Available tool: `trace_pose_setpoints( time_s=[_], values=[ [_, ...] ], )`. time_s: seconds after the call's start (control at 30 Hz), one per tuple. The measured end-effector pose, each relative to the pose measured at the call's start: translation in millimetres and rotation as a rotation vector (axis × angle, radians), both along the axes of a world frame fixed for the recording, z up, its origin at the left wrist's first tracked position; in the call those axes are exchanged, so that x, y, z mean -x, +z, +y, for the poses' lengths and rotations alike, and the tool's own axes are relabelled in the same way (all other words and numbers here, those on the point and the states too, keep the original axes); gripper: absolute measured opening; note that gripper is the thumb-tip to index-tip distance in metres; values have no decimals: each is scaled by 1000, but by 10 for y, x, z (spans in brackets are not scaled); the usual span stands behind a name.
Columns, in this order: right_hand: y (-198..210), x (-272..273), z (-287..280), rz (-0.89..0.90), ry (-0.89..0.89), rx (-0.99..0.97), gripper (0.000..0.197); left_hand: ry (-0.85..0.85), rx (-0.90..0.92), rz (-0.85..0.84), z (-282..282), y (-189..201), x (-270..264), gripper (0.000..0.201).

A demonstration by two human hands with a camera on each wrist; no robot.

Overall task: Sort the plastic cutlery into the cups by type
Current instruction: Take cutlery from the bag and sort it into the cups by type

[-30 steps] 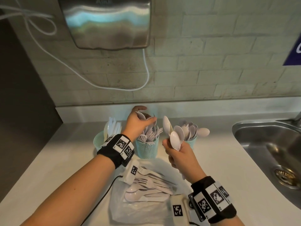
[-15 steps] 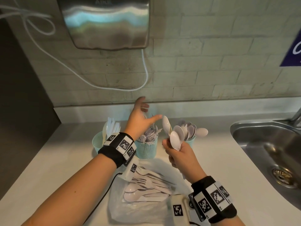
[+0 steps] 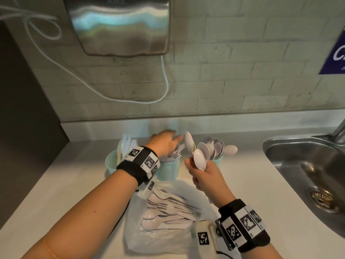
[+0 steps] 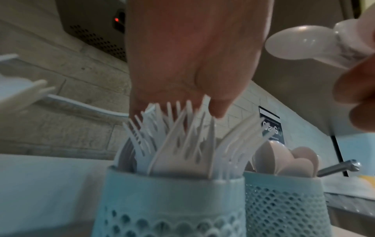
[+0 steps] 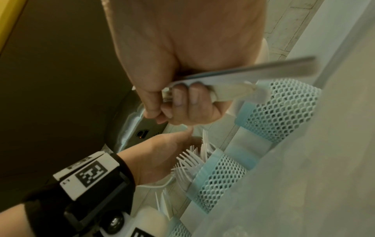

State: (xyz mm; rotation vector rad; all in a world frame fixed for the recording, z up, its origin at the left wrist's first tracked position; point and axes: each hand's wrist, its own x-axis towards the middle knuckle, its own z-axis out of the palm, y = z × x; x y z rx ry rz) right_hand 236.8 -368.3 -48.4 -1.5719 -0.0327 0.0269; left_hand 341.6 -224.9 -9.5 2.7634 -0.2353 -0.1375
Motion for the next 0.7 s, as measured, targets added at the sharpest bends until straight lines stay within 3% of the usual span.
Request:
trace_pose_setpoints(
  time_s=[0.03,0.1,0.23,0.33,0.47,0.7],
  values=[
    [7,9,0,5,13,-10,21,-17,-49,52,-17,-8,21,49],
    [27,21,-5,14,55,-35,19,-26,-7,2,-23,-28,64,45],
    [61,6,-27,41,129,-86,10,-26,449,-188,30,111,216,38],
    [69,-30,-7,98,149,-220,7,-79,825,22,19,222,434,40],
    [113,-39,52,118,218,-353,9,-173,1004,142,-30,228,674,13],
    [155,-2,116,93,267,-290,14,-55,1094,-63,47,125,727,14]
  ],
)
